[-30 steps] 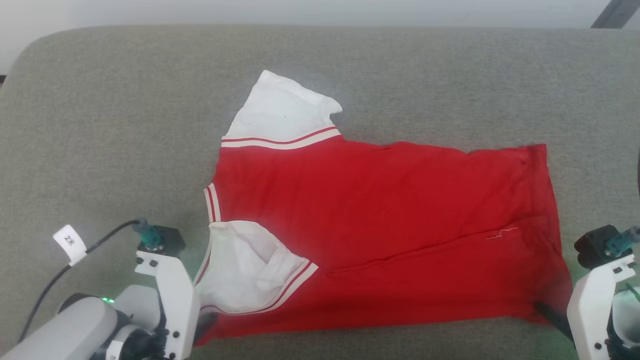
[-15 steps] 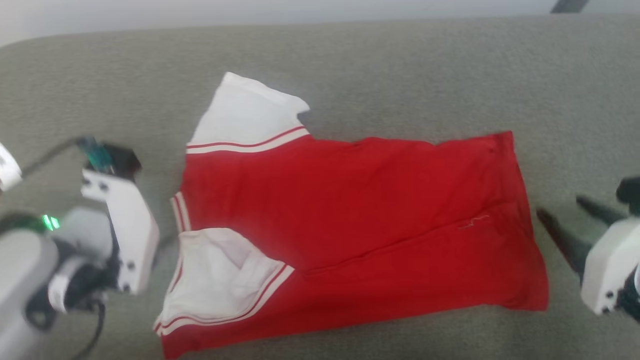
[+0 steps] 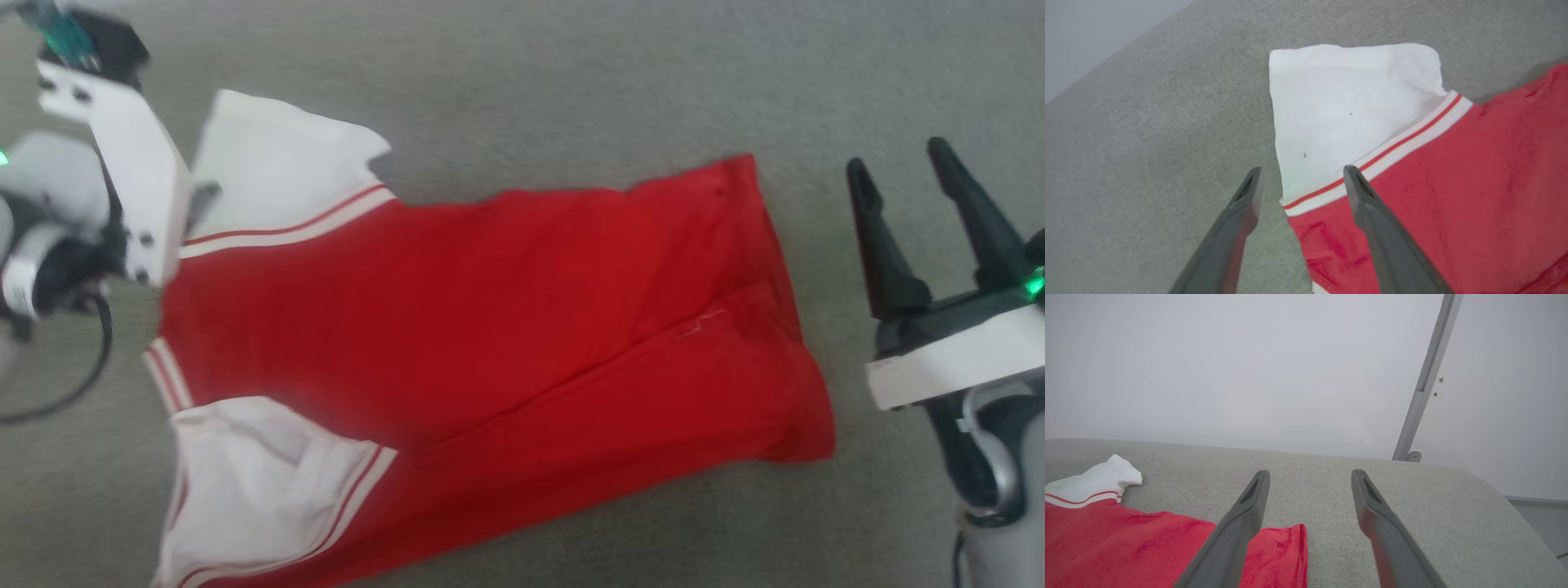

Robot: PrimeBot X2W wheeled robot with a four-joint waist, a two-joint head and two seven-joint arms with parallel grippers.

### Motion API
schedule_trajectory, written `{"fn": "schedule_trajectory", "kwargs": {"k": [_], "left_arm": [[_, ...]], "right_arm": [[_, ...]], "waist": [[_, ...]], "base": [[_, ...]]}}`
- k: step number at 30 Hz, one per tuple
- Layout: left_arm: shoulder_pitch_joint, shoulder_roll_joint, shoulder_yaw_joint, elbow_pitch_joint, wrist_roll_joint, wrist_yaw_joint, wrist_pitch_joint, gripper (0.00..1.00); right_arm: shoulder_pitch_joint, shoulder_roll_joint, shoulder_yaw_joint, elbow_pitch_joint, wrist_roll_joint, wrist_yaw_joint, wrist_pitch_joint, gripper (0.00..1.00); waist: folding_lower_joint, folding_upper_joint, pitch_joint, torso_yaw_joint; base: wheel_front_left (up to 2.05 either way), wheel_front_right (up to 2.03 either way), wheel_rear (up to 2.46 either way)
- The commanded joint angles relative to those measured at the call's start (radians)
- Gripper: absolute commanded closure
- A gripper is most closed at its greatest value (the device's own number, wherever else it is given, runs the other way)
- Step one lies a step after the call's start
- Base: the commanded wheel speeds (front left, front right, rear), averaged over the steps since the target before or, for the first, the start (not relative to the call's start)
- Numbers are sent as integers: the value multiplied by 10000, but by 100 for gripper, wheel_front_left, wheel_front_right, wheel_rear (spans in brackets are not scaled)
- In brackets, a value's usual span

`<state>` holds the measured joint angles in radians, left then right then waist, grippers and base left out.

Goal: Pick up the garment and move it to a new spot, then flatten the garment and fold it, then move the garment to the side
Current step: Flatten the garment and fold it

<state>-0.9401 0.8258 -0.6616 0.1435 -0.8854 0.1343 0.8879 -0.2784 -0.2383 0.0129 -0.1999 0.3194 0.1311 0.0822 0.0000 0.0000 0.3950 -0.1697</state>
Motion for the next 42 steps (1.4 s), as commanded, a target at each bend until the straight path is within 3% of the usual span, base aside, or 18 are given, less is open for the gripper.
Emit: {"fn": "schedule_trajectory", "kwargs": {"k": [1,12,18,20,21,22,25,29,35,42], "left_arm": [[-361,-117,-32,342,150,-177,-112,0],[-2293,-605,-253,3276,922,-1207,-593,0],[-2803,-858,-351,4591,984,-1292,-326,0],[-2825,-1047,-312,5086,805,-1137,-151,0],[-2754,-1165,-345,5344,697,-1092,83,53],[-2625,-1325,-361,5608,487,-996,426,100],[-2390,-1670,-457,6037,186,-817,1243,100],[-2412,-2004,-457,6112,-64,-719,1570,100],[-2580,-2272,-487,6011,-124,-819,1466,100],[-2878,-2552,-526,6027,-103,-826,1275,100]], "right_arm": [[-120,169,65,109,-69,-11,-289,0],[-276,508,393,911,-51,-9,-1087,0],[-407,439,490,1099,115,-11,-1109,0],[-460,386,575,1192,206,-11,-978,0],[-510,360,641,1227,261,-11,-870,0],[-561,361,689,1255,339,-11,-728,0],[-742,207,963,1250,520,-11,-103,0],[-1262,-84,1381,1279,834,-11,1168,0],[-2440,-393,1842,1779,1288,-14,3026,0],[-4315,-816,2698,3293,1727,-12,5380,0]], "waist": [[0,0,437,-440],[0,0,1294,-1211],[0,0,1636,-1304],[0,0,1705,-1314],[0,0,1728,-1313],[0,0,1734,-1311],[0,0,1748,-1271],[0,0,1762,-1154],[0,0,1806,-967],[0,0,1834,-672]], "base": [[0,0,0],[0,0,0],[0,0,0],[0,0,0],[0,0,0],[0,0,0],[0,0,0],[0,0,0],[0,0,0],[0,0,0]]}}
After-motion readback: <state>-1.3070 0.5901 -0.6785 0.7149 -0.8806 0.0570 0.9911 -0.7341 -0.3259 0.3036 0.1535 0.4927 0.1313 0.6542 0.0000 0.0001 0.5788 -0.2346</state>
